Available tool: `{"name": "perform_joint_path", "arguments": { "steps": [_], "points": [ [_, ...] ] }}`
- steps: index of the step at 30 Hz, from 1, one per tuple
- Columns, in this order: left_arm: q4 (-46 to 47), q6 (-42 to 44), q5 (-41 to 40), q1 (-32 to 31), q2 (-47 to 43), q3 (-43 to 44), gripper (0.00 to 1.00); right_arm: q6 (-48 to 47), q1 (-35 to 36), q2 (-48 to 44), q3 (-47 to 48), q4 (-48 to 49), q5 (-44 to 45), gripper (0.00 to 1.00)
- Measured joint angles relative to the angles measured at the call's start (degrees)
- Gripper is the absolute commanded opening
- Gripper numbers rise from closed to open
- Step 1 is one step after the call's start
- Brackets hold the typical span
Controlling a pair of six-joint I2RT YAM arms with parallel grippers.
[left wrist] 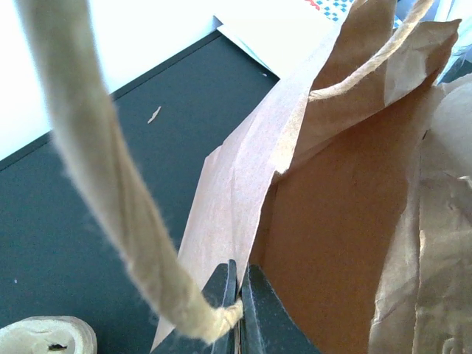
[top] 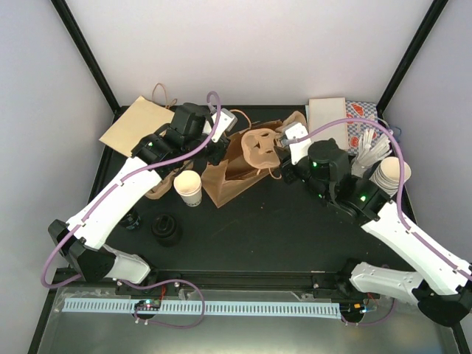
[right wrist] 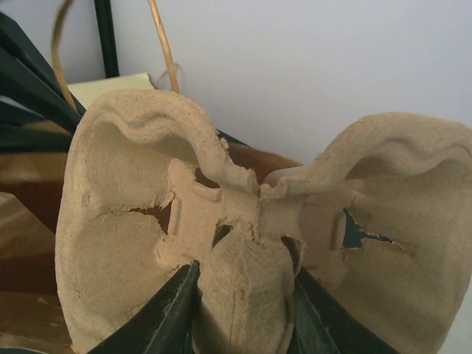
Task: Pack the takeout coffee
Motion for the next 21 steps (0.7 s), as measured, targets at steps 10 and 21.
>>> {"name": "perform_joint_path", "arguments": {
  "steps": [10, 21],
  "points": [
    [-0.02, -0.02, 0.11, 0.0, 0.0, 0.0, 0.02, -2.08, 2.73, 0.02, -3.89, 0.94, 5.75, 0.32],
    [-0.02, -0.02, 0.68, -0.2, 0.0, 0.02, 0.02, -4.07, 4.13, -0.11, -4.24, 2.91, 10.67, 0.35]
  ]
}}
